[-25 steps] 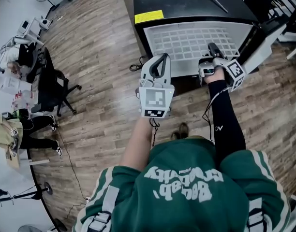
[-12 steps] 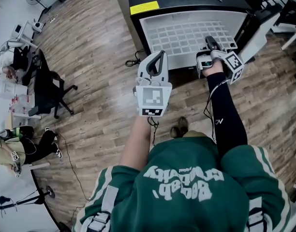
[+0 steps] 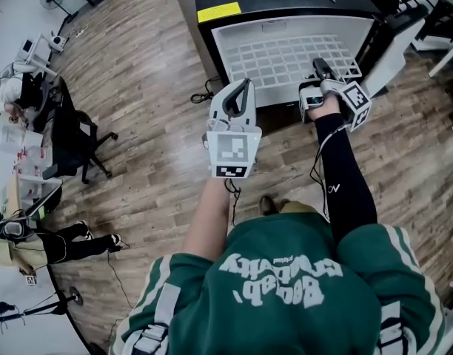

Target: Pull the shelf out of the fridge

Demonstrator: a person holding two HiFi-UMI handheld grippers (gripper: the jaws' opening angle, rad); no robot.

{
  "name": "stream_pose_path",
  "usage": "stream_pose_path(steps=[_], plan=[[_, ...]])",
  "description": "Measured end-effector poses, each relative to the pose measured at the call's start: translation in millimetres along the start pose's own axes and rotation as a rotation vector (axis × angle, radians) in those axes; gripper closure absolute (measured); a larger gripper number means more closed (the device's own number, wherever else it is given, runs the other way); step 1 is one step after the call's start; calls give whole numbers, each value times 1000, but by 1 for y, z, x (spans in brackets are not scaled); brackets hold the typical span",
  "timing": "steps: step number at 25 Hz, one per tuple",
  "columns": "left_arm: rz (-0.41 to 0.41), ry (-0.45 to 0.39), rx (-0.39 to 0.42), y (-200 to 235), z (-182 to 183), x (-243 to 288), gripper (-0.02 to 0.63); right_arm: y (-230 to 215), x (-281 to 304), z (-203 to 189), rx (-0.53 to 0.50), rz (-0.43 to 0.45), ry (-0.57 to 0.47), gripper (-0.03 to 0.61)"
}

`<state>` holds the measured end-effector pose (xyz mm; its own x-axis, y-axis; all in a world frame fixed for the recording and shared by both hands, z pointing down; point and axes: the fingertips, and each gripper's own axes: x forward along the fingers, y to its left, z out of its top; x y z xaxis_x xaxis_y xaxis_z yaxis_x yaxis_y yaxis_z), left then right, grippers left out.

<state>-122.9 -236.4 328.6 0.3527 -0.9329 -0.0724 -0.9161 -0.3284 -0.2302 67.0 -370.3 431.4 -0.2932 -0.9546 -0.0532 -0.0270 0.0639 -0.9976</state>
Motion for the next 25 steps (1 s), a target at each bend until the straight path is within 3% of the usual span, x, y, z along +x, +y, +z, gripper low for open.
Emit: stream_pose_path(steps=[25], plan=[[51, 45, 6, -24, 2, -26, 598, 8, -24, -2, 10, 9, 55, 543]])
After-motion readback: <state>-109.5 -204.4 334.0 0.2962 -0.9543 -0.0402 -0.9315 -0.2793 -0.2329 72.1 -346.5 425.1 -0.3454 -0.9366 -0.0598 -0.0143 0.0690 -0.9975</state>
